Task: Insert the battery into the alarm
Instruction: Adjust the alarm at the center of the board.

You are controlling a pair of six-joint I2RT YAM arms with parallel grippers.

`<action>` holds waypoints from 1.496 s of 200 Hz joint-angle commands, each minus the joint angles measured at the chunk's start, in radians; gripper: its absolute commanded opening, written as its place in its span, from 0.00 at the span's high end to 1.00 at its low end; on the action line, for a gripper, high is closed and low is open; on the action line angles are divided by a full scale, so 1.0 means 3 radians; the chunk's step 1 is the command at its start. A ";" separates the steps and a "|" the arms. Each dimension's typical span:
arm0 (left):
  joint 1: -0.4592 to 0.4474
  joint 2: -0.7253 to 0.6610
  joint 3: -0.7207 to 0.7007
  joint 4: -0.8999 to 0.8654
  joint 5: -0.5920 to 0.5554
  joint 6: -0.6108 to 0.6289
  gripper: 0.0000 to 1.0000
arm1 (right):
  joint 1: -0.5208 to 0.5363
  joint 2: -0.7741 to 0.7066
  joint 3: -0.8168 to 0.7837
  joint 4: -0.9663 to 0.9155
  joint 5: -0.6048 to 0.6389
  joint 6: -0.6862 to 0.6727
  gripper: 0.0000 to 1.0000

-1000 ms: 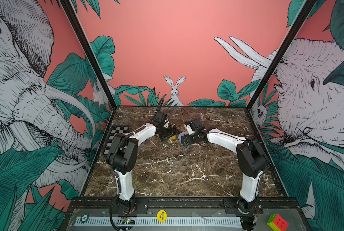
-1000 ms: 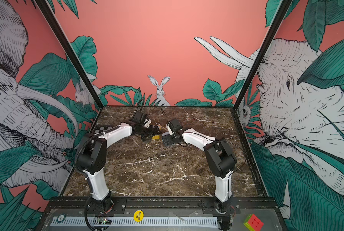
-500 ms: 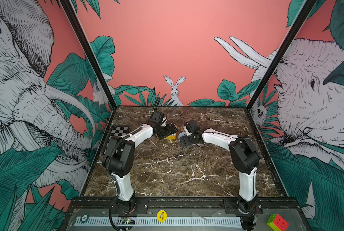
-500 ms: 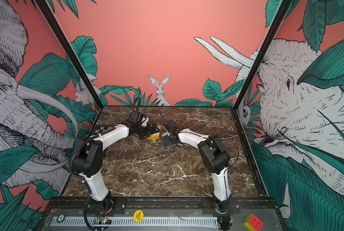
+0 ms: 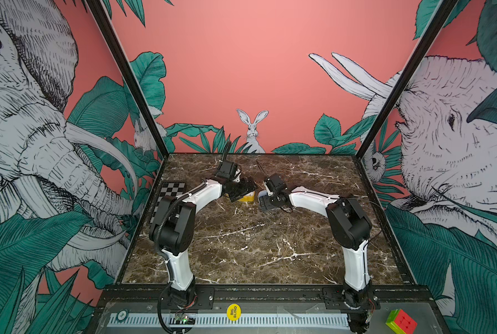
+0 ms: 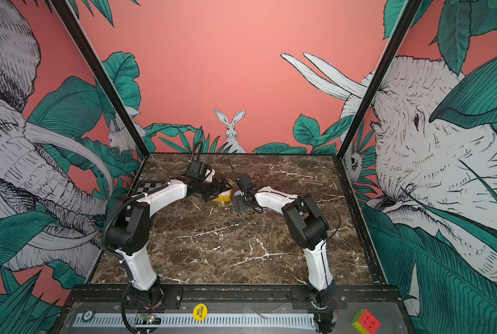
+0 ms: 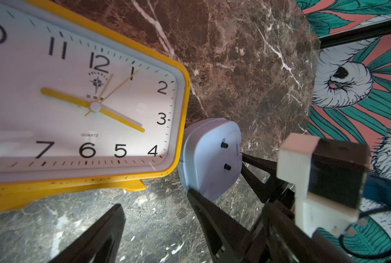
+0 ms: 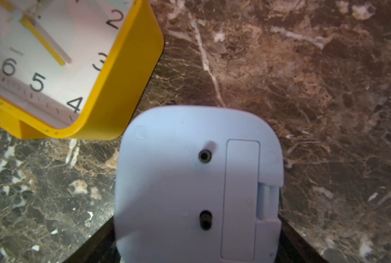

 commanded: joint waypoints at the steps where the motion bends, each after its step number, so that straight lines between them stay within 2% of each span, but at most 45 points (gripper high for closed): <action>1: 0.0002 0.0053 0.0058 0.0050 0.0072 -0.0121 0.06 | 0.0016 -0.0097 -0.0095 0.0144 -0.0047 -0.0016 0.24; 47: -0.0008 0.0130 0.0089 0.0186 0.0182 -0.0242 0.07 | -0.0050 -0.0371 -0.0241 0.0342 -0.0356 0.0160 0.33; 70: -0.0011 0.0211 0.0166 0.0205 0.0309 -0.0281 0.10 | -0.0205 -0.0569 -0.0521 0.0725 -0.0745 0.0387 0.34; 95: -0.0020 0.0253 0.0184 0.0323 0.0393 -0.0350 0.14 | -0.0361 -0.0554 -0.0602 0.0962 -0.1196 0.0658 0.37; 116: -0.0018 0.0280 0.0200 0.0390 0.0460 -0.0394 0.17 | -0.0432 -0.0536 -0.0709 0.1247 -0.1412 0.0868 0.37; 182: -0.0033 0.0406 0.0305 0.0546 0.0538 -0.0503 0.19 | -0.0462 -0.0457 -0.0643 0.1487 -0.1768 0.1030 0.38; 199: -0.0042 0.0427 0.0337 0.0573 0.0661 -0.0518 0.21 | -0.0468 -0.0414 -0.0616 0.1484 -0.1823 0.1074 0.39; 229: -0.0051 0.0430 0.0337 0.0621 0.0712 -0.0538 0.28 | -0.0473 -0.0351 -0.0562 0.1492 -0.1895 0.1144 0.40; 299: -0.0054 0.0430 0.0275 0.0758 0.0794 -0.0616 0.54 | -0.0517 -0.0262 -0.0489 0.1535 -0.1998 0.1329 0.40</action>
